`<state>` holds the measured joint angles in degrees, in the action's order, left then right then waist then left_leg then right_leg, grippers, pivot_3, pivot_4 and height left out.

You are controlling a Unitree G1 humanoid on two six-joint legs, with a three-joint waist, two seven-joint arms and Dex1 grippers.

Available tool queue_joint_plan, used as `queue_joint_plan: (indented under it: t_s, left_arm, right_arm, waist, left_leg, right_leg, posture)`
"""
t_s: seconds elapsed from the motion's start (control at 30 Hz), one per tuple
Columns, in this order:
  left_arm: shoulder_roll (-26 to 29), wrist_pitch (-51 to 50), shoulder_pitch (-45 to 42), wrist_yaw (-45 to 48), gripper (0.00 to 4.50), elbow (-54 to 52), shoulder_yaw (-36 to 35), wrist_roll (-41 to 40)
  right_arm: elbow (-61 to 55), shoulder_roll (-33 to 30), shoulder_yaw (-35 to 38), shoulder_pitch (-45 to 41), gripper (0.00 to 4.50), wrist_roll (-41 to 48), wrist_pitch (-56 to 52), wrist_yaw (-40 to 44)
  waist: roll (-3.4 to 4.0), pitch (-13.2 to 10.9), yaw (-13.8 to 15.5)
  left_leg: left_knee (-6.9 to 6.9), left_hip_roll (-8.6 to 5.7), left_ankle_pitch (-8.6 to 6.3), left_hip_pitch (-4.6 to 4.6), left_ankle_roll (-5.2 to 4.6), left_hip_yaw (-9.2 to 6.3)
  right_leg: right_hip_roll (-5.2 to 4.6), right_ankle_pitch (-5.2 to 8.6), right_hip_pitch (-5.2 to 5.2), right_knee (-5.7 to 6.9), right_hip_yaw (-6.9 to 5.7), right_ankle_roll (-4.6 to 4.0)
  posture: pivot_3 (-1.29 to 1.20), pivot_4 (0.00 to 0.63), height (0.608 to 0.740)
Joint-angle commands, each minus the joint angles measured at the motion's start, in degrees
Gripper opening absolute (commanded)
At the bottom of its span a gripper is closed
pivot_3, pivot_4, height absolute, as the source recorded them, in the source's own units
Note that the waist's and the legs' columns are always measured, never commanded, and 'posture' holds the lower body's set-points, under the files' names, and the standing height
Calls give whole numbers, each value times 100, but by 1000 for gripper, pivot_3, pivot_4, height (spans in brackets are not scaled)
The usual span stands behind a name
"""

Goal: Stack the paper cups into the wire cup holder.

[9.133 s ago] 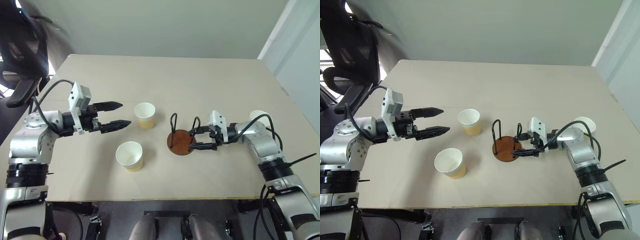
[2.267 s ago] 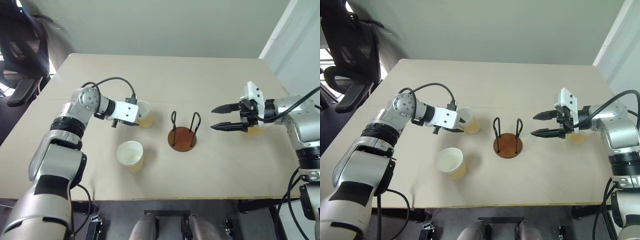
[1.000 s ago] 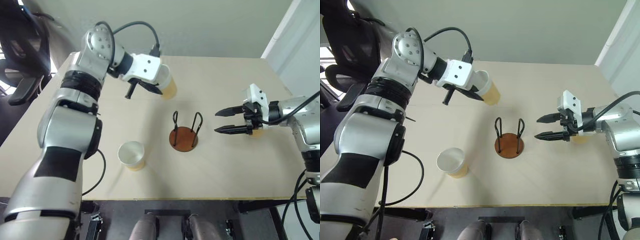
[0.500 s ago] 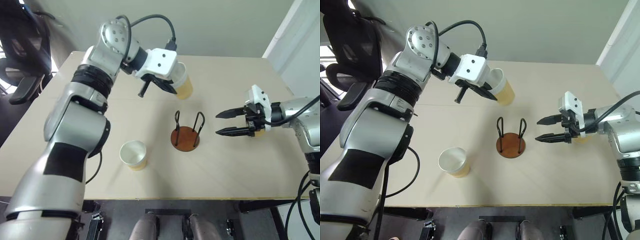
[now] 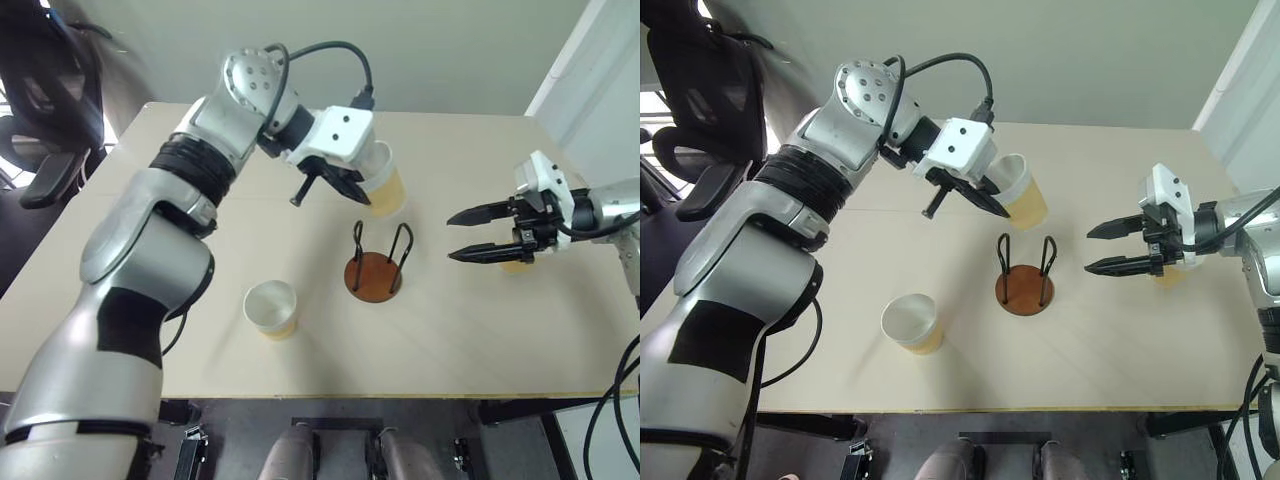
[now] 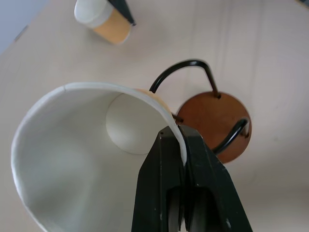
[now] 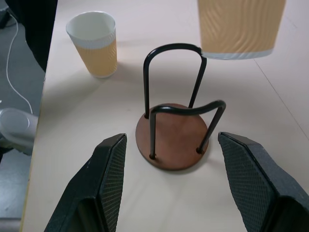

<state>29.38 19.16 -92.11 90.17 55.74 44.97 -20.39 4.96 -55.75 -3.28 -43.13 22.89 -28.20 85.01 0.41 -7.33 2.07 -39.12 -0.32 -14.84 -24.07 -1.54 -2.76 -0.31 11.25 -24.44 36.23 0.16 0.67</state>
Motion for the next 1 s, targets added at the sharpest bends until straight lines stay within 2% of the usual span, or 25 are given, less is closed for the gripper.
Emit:
queue_joint_plan:
  t_s: [0.03,0.43,1.0]
  left_arm:
    - [26,-145,-112,233,13,-316,148,-330]
    - [218,-268,-315,233,13,-787,910,-789]
    - [454,58,-411,233,13,-787,1632,-751]
  right_arm:
    - [83,-189,224,-102,3078,33,91,113]
    - [120,-597,261,50,3078,59,105,392]
    - [196,-493,189,-124,3078,38,74,312]
  waist:
    - [0,0,-1]
    - [9,-5,-4]
    - [14,-7,-4]
  left_leg:
    - [0,-1,1,0,-1,3]
    - [-3,0,2,2,-4,9]
    - [-5,-1,1,2,-10,8]
  right_leg:
    - [1,-1,0,1,0,1]
    - [-1,-3,1,4,4,4]
    - [-1,-4,1,3,5,5]
  posture:
    - [0,150,740]
    - [0,150,740]
    - [0,150,740]
